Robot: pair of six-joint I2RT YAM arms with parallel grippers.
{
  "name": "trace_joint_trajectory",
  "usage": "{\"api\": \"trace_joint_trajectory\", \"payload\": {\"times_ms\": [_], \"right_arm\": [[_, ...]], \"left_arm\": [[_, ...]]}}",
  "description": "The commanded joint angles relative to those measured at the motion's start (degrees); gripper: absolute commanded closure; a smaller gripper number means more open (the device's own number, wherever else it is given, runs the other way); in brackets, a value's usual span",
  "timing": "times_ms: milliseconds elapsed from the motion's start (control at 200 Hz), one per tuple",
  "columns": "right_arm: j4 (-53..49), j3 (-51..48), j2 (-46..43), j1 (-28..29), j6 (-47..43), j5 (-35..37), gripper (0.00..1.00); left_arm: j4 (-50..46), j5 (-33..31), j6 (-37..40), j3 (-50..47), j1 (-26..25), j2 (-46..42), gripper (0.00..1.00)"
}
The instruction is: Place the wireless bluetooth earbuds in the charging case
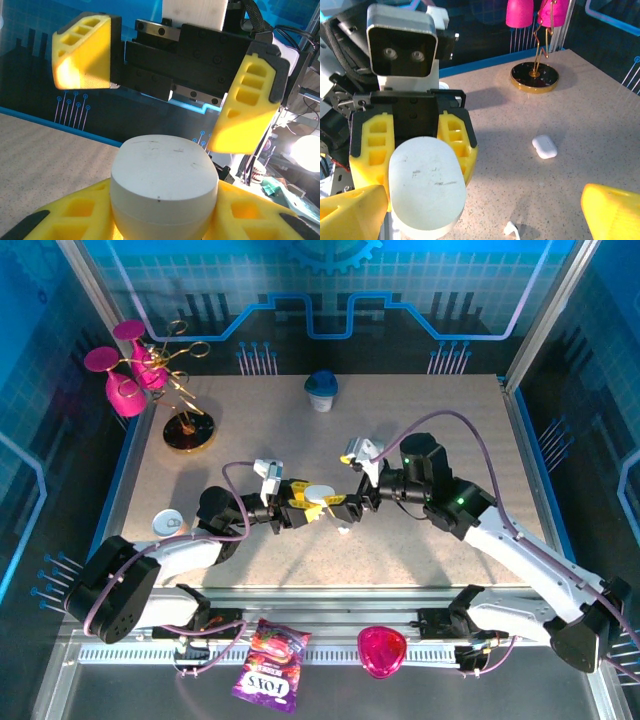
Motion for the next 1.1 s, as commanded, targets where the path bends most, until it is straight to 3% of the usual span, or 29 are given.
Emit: {"api": "trace_joint_trajectory", "payload": {"times_ms": [0,275,1096], "right_arm": [[-1.7,1.2,1.0,0.5,-1.9,0.3,0.00],[0.8,2.0,2.1,-0.3,0.7,5.4,0.01],[4.1,3.6,3.4,-4.7,5.5,4.3,0.03]], "left_arm": [[2.3,0.7,-1.3,1.9,0.3,-1.1,0.71],[2.3,2.5,-1.3,2.4,0.3,-0.9,0.71],[2.3,3.3,0.2,2.2,0.3,-0.2,0.71]]}}
